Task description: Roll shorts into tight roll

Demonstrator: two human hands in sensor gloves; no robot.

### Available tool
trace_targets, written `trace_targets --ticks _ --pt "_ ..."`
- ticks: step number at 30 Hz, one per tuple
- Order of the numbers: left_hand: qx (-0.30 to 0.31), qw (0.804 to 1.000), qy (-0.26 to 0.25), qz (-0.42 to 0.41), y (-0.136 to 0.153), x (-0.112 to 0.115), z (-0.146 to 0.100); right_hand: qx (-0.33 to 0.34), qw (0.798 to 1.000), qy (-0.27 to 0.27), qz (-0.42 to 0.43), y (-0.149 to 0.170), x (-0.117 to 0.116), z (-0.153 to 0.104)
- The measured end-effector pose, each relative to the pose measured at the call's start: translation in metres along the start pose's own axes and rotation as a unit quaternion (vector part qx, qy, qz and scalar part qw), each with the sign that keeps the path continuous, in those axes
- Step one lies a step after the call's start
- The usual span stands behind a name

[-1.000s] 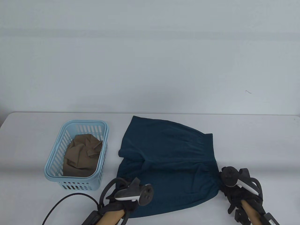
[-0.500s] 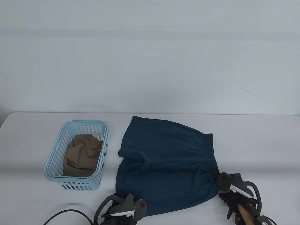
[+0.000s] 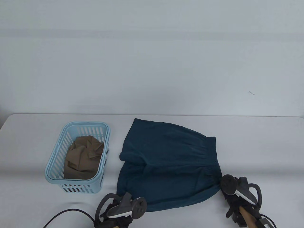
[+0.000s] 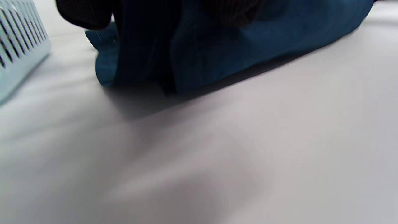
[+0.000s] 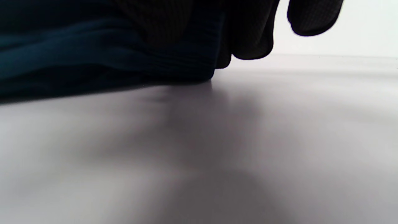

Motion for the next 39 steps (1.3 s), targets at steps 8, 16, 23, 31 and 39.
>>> trace_targets --ticks 8,16,23,31,39 --pt "0.008 0.99 -0.119 -0.073 0.009 -0.083 -0.053 -0.007 0.985 0.03 0.168 0.013 0.051 -0.018" --pt "0.027 0.976 -0.182 -0.112 0.014 -0.138 -0.103 0.043 0.946 0.019 0.321 0.024 0.092 -0.044" --pt "-0.011 0.978 -0.184 -0.094 0.028 -0.168 -0.1 0.045 0.93 0.025 0.365 0.025 0.105 -0.048" --pt "-0.085 0.989 -0.108 -0.058 0.056 -0.171 -0.033 -0.022 0.95 0.022 0.312 0.019 0.097 -0.019" --pt "-0.152 0.987 -0.01 -0.055 0.088 -0.149 0.056 -0.081 0.967 -0.028 0.238 0.02 0.068 0.029"
Point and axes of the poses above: the tracker on the back of each hand, its own y axis roughly to the little-finger side, its own z axis roughly from the wrist to the fingertips, x = y × z, the point moved 2 cm from there along z, roughly from the wrist to the fingertips, and after that the axes turned 5 degrees about x, right-handed, at the moved point
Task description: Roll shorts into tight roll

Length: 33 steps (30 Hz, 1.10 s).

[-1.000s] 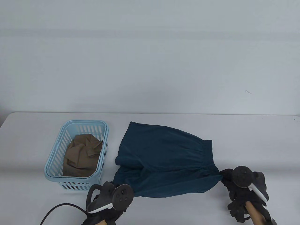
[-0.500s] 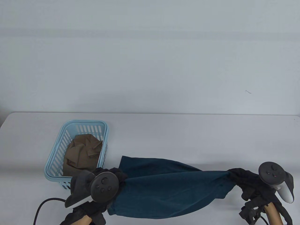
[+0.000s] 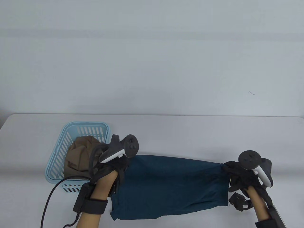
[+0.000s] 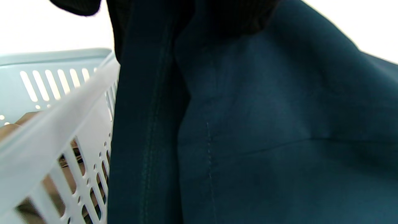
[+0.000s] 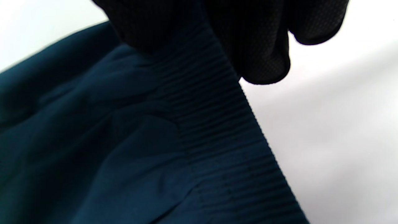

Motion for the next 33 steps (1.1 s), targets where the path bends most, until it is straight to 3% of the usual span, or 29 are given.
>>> trace_targets --ticks 5,10,16,23,28,33 --pt "-0.056 0.998 0.006 0.035 0.002 0.014 0.046 -0.031 0.999 0.008 -0.031 0.01 -0.017 0.022" --pt "-0.018 0.999 0.001 0.028 -0.011 0.025 0.053 -0.017 0.998 0.002 -0.056 0.016 -0.023 0.022" --pt "0.037 0.999 0.011 0.036 -0.035 0.036 0.034 -0.001 0.998 -0.002 -0.058 0.012 -0.022 0.009" --pt "0.1 0.994 0.012 0.053 -0.074 0.052 -0.008 0.047 0.995 -0.021 -0.08 -0.017 -0.029 -0.02" --pt "0.129 0.989 0.034 0.063 -0.099 0.08 -0.034 0.077 0.988 -0.029 -0.128 -0.036 -0.049 -0.038" --pt "0.147 0.985 0.061 0.066 -0.119 0.117 -0.047 0.109 0.978 -0.054 -0.168 -0.044 -0.087 -0.047"
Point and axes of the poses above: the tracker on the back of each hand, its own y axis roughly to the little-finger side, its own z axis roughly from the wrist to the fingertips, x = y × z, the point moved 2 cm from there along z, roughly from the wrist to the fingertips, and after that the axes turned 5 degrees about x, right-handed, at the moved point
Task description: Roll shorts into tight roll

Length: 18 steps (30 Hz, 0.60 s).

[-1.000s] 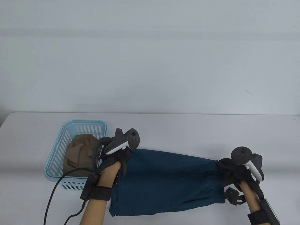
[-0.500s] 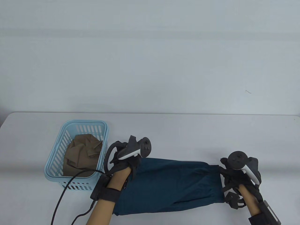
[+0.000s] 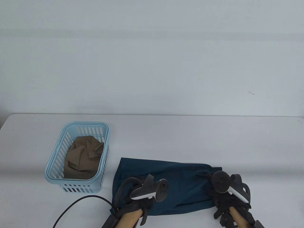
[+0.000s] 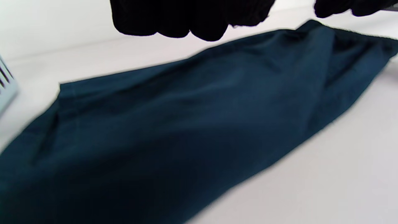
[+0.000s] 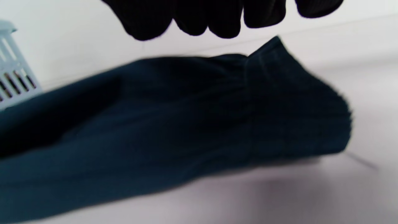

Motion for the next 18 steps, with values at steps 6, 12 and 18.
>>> trace_targets --ticks 6,12,18 --pt "0.003 1.0 0.025 0.003 -0.013 0.034 0.015 0.012 0.997 -0.014 -0.073 -0.01 -0.02 0.001" --pt "0.004 0.997 0.058 0.047 -0.023 0.061 0.025 0.002 0.995 -0.054 -0.082 0.004 -0.04 0.006" --pt "0.003 0.998 0.049 0.044 -0.025 0.06 0.025 -0.007 0.996 -0.064 -0.066 0.009 -0.042 0.009"
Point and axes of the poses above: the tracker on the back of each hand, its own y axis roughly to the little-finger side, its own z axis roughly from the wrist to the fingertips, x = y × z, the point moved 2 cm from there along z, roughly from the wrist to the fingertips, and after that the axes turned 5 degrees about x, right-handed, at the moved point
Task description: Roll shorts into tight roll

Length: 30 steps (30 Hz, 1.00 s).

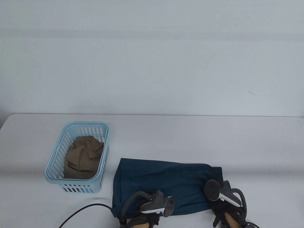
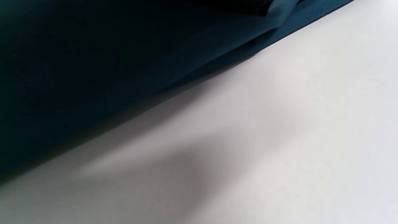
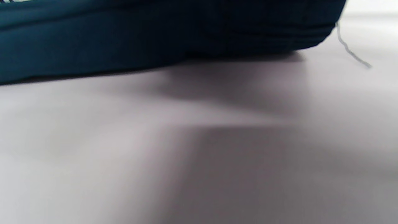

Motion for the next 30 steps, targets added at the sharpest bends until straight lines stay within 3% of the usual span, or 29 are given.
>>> trace_targets --ticks 6,12,19,30 --pt "0.002 1.0 0.027 0.001 0.002 -0.003 0.002 -0.029 1.0 -0.008 -0.002 -0.003 0.002 0.001" --pt "-0.022 0.998 0.04 -0.051 0.021 -0.012 0.01 -0.042 0.999 -0.026 -0.013 -0.006 0.003 0.001" --pt "-0.054 0.994 0.061 -0.07 0.04 -0.025 0.033 -0.043 0.993 -0.065 -0.084 -0.026 0.003 -0.003" --pt "-0.101 0.989 0.097 -0.048 0.06 -0.042 0.074 -0.01 0.992 -0.075 -0.098 -0.052 0.008 -0.006"
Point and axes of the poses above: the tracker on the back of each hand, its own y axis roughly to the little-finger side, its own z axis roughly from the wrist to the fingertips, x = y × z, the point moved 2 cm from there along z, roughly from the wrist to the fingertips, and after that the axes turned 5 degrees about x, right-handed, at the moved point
